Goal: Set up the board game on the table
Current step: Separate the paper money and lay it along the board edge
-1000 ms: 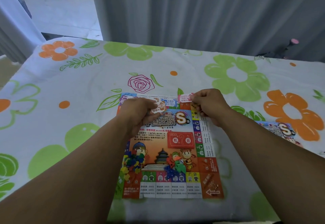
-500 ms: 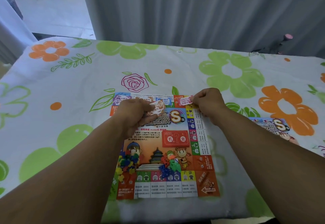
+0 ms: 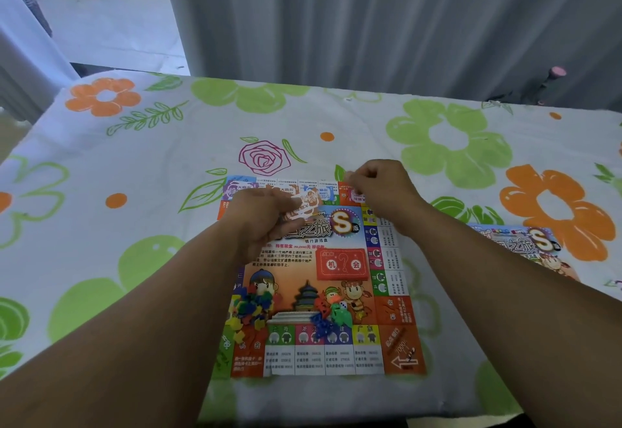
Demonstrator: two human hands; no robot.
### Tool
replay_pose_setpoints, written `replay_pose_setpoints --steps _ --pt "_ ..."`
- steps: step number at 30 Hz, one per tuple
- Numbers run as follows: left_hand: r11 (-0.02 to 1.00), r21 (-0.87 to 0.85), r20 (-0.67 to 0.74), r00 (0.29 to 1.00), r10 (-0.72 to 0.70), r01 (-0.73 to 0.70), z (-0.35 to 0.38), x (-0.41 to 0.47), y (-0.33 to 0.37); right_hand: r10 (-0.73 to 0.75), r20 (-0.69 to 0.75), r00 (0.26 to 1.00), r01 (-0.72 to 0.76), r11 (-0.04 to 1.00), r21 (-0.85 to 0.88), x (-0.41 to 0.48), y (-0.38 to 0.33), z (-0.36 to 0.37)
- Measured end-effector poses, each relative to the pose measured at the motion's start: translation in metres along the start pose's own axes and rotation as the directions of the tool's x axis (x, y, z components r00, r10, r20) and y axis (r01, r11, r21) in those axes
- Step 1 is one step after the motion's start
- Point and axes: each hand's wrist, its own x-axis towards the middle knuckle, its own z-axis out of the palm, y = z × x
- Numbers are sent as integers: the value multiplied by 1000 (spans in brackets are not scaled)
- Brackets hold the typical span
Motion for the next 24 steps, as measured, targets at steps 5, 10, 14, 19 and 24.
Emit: replay_pose_setpoints --steps 5,10,14,19,24 --pt "1000 -1 -9 1000 -5 5 -9 -1 1 -124 280 952 100 990 99 -15 -24 23" --pt "1000 -14 -24 1000 -7 7 -21 -2 2 -134 269 954 113 989 93 -11 -34 41" --pt "1000 -6 -88 996 -8 7 -39 0 2 1 215 977 -48 976 213 -4 -37 56" --pt "999 -33 -110 993 -44 40 -55 -1 4 130 185 974 -169 962 215 1 -40 74" --pt "996 -64 -102 992 -69 63 -62 -2 6 132 150 980 -151 980 129 4 -39 81"
